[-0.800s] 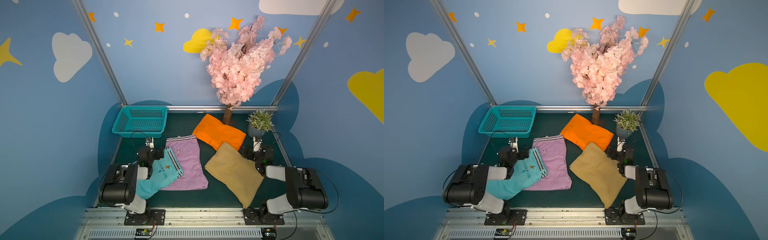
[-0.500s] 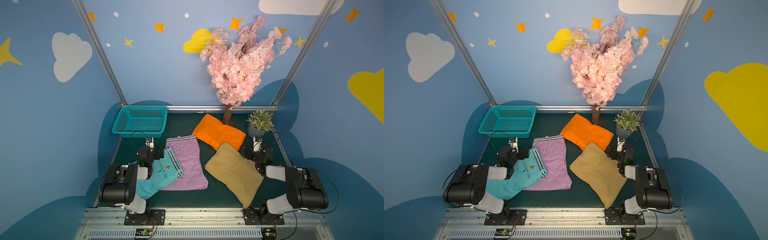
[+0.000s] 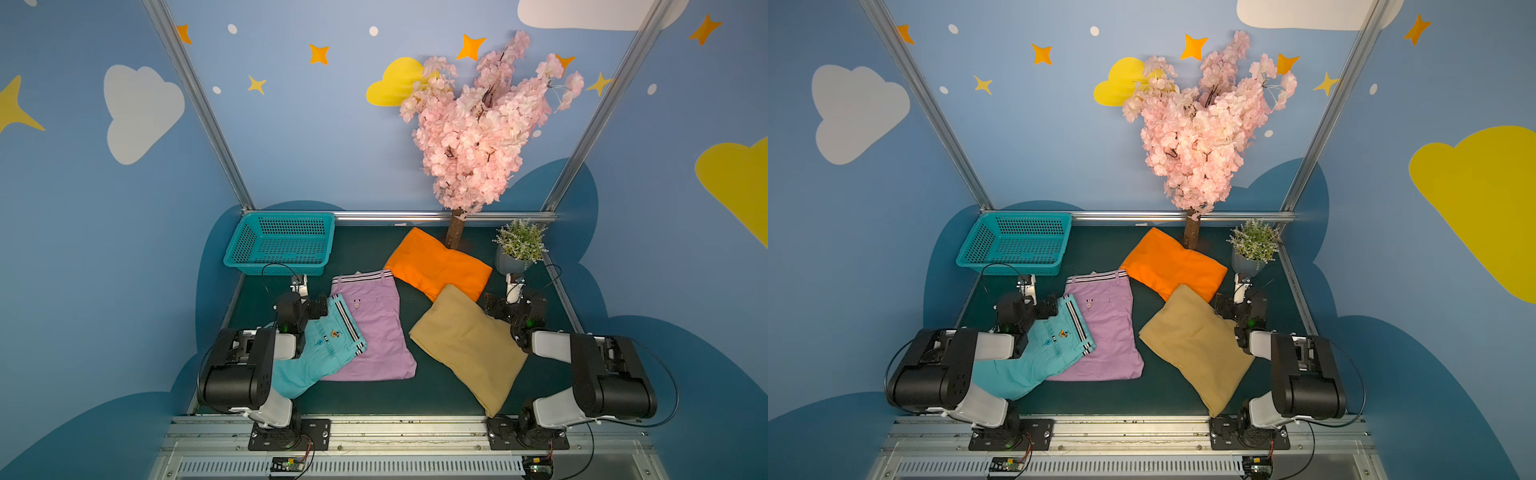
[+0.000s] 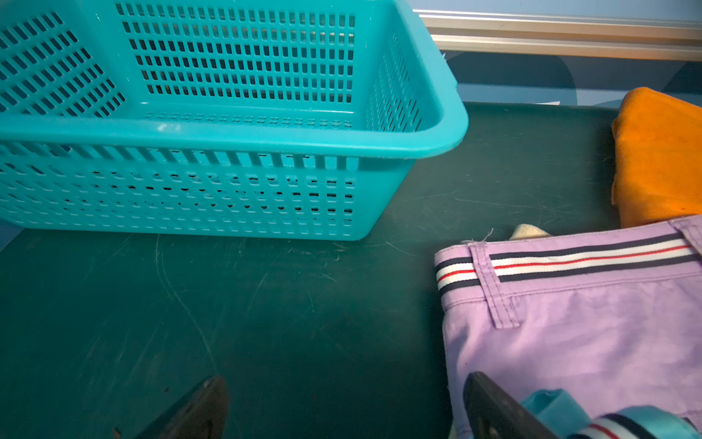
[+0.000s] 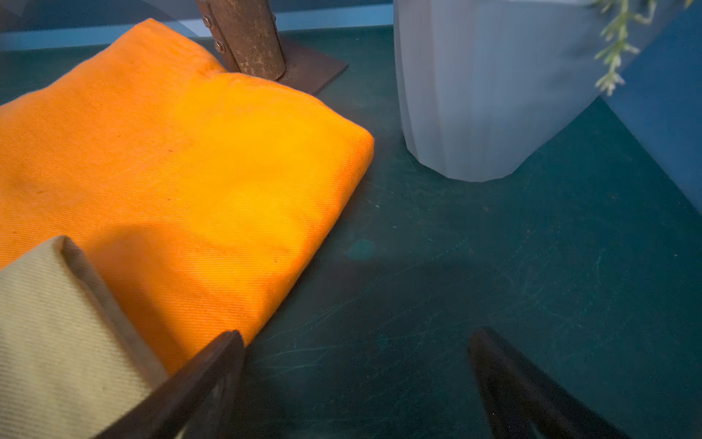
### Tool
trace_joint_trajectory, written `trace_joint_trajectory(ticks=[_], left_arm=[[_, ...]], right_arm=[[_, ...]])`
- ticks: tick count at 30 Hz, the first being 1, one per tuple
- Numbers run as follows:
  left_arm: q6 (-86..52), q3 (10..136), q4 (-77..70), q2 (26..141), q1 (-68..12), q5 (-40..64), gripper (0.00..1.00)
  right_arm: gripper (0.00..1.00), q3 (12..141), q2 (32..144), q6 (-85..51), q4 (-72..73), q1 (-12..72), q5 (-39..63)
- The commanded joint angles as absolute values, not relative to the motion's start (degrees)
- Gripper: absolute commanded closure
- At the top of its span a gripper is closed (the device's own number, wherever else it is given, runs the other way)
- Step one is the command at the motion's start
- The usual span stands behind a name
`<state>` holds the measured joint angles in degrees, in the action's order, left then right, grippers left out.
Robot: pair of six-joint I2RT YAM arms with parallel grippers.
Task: Put the folded long pants in the basket
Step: Pick up the long pant at the center of the board.
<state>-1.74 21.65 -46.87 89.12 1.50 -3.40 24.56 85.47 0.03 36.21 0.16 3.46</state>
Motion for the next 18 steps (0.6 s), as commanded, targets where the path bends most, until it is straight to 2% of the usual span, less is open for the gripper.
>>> trace_joint_trajectory(ticks=[1,18], left_arm=[[-1.4,22.4,-47.4,88.1,1.4,-2.8,0.0],[-1.4,22.4,-47.4,88.0,1.4,-2.8,0.0]], right_arm=[[0.02,25.7,84.7,0.0,37.3,0.3,3.3],[0.02,26.0,84.7,0.0,36.4,0.2,3.5]])
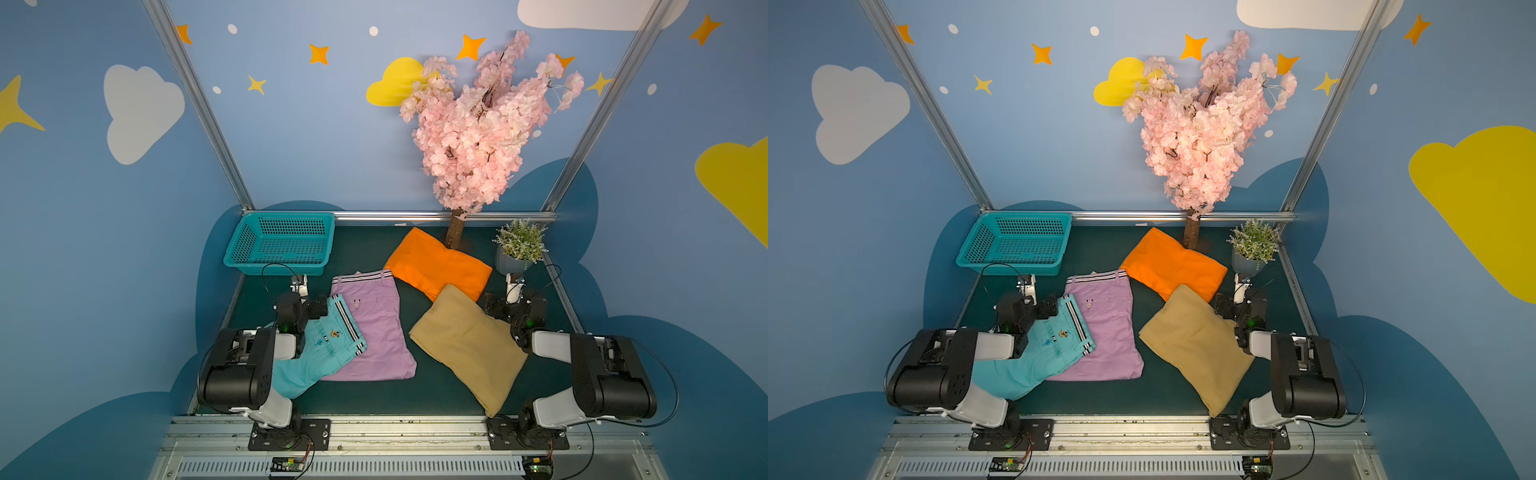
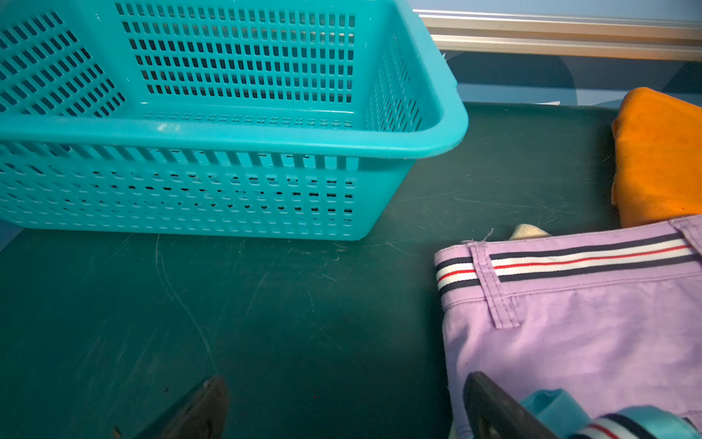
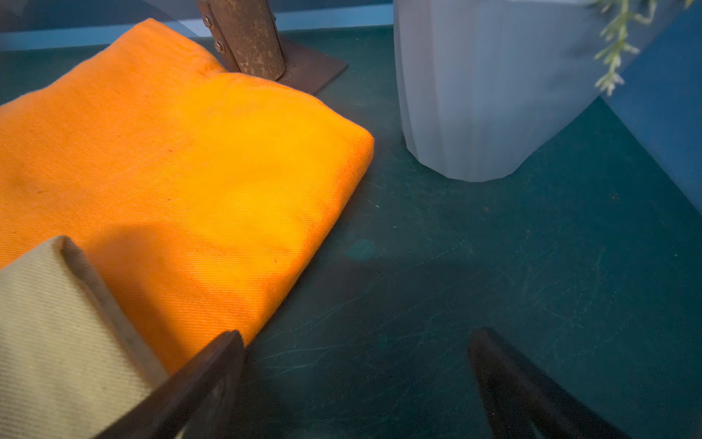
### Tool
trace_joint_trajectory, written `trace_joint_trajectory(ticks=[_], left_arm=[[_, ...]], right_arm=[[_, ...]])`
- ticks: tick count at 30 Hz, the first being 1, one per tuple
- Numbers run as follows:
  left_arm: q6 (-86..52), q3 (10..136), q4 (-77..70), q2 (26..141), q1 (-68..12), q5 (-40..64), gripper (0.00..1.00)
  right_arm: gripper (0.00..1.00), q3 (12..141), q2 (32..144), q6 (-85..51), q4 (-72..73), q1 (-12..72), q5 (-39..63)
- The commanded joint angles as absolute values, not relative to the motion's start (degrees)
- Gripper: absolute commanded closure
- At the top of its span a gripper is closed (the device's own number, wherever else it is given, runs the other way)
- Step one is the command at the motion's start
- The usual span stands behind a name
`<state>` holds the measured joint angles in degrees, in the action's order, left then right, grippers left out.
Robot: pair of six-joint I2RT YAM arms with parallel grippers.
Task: Put the folded long pants in the basket
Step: Pick up the long pant at the center of the board.
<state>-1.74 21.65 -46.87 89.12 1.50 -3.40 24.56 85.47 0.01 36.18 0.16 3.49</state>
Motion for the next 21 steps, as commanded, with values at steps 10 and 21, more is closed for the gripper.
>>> trace_joint_trajectory(ticks=[10,21], left_arm=[[-12.3,32.5,-16.1,70.3,-2.6,-23.4,0.0],[-36.9,40.8,31.1,45.5,6.1,5.4,0.02]], right_arm=[[0.02,29.2,78.7,-2.4,28.3,1.4,-3.1],[0.17,44.6,70.1,-32.9,0.9,2.6,28.4]])
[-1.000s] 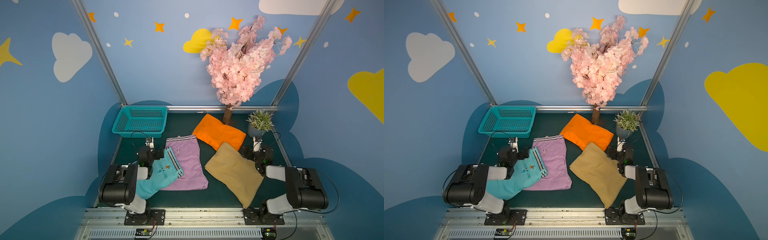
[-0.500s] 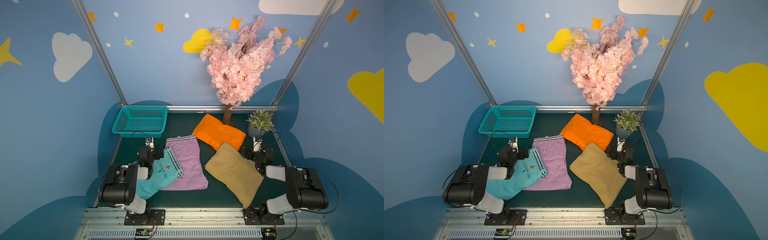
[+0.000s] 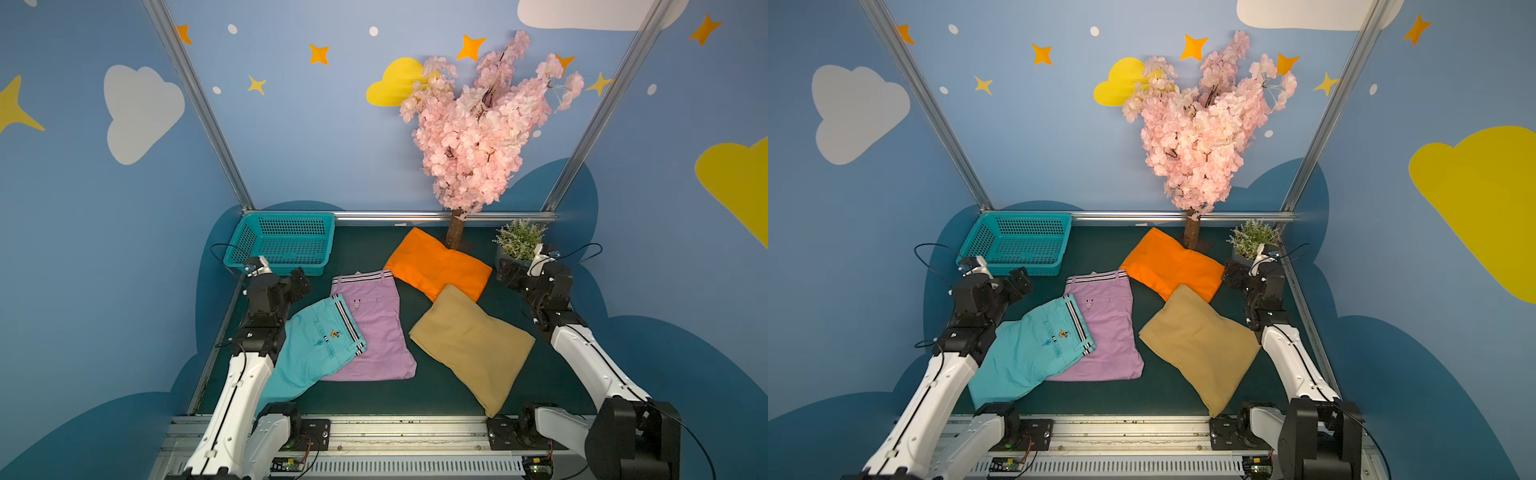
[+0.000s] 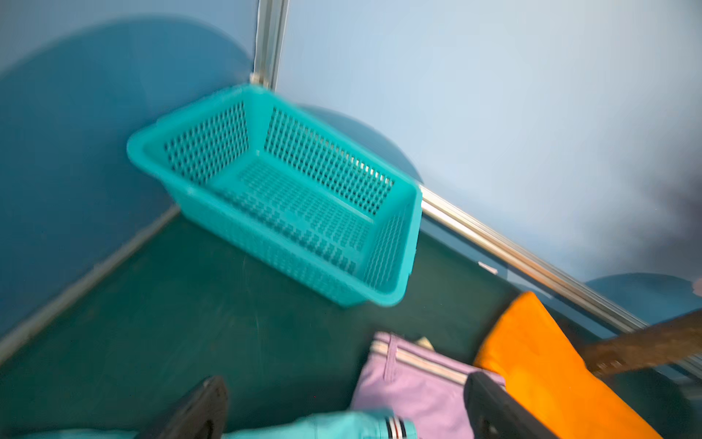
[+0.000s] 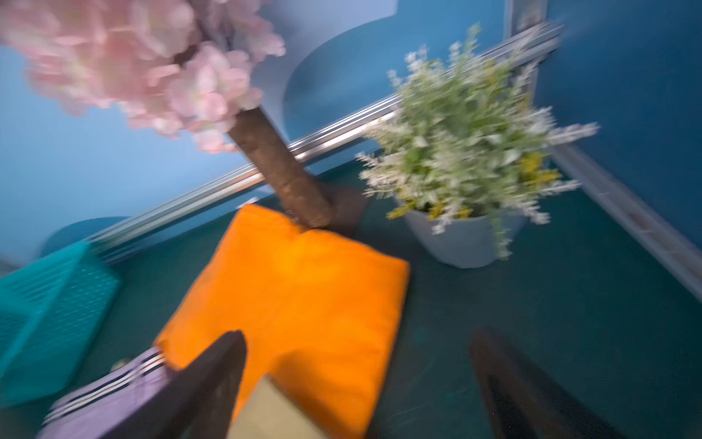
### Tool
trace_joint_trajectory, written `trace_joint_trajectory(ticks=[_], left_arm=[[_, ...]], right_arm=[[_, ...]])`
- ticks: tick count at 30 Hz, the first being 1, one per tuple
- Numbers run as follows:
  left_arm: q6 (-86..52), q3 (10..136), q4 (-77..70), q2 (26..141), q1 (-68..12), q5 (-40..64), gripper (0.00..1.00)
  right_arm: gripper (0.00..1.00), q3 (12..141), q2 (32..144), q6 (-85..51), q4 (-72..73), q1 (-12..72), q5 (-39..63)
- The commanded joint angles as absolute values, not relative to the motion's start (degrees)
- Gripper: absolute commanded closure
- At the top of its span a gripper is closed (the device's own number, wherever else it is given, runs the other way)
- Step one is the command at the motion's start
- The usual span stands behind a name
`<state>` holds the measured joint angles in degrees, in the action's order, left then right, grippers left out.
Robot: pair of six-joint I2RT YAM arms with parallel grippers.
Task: Put the folded long pants in the basket
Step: Pick up the long pant at the center of the board.
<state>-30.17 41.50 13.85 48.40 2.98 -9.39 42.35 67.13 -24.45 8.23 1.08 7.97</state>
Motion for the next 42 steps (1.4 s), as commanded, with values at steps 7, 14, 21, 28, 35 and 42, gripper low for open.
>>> trace_joint_trajectory(ticks=[7,14,21,28,35,42], left_arm=[[-49.1,34.9,34.6,43.4,0.7,22.0,0.32],[-49.5,29.7,26.3,51.0,-5.6,20.5,0.5],[-47.1,32.7,33.1,57.1,-5.7,13.8,0.66],[-48.3,27.6,30.8,55.6,-3.2,12.1,0.67],[-46.9,27.3,32.7,57.1,-2.7,12.5,0.67],[-46.8,26.5,32.7,56.9,-2.2,12.8,0.67]], right_arm=[[0.23,57.5,80.8,-36.2,-11.3,25.9,37.1],[0.28,68.6,97.1,-40.4,-8.2,43.3,39.6],[0.3,75.0,110.3,-43.7,-4.4,49.6,42.2],[0.33,78.0,119.4,-46.1,-0.9,50.4,44.9],[0.32,79.6,123.6,-46.5,0.7,49.8,46.4],[0.38,80.5,124.8,-49.4,6.0,50.6,50.2]])
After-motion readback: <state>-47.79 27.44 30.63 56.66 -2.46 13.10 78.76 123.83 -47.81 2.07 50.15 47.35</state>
